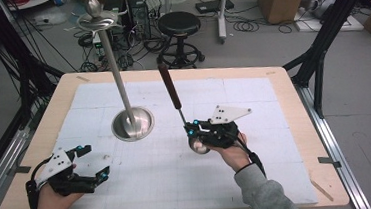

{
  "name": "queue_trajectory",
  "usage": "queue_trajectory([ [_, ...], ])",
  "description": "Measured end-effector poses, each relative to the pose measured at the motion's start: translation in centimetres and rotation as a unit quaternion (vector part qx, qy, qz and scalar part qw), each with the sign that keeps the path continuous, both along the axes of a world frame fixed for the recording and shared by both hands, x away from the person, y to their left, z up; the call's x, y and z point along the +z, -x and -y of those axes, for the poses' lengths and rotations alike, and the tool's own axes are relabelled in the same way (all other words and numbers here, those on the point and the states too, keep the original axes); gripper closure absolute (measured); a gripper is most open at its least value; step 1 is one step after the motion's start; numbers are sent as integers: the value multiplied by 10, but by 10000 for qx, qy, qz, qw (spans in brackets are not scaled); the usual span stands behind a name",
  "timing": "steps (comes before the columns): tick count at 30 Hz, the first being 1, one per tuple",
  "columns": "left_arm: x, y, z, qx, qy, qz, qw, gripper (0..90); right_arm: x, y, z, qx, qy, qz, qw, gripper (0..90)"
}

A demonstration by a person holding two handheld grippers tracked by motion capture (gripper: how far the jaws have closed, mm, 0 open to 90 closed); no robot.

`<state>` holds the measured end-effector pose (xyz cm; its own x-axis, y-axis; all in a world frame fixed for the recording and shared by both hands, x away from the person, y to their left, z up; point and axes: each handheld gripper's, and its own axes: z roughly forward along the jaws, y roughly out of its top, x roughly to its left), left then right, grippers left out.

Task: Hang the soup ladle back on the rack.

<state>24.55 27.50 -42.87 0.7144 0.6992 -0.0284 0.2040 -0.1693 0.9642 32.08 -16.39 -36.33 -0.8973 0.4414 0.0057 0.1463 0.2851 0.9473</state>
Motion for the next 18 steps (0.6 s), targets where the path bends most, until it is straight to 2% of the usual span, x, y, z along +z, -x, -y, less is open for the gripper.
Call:
queue_trajectory([
  [2, 0, 0, 0, -5, -15, 7, 10000, 17, 1, -2, -3, -15, -116, -29, 9999, 850],
  [9, -1, 0, 0, 17, -79, 8, 10000, 17, 4, -9, -16, -129, -259, -25, 9996, 850],
  [16, 0, 1, 2, -8, -34, 26, 10000, 17, 14, -17, -30, -193, -151, -27, 9997, 850],
  [18, 0, 1, 1, -11, -34, 18, 10000, 17, 17, -19, -34, -184, -203, -41, 9996, 850],
])
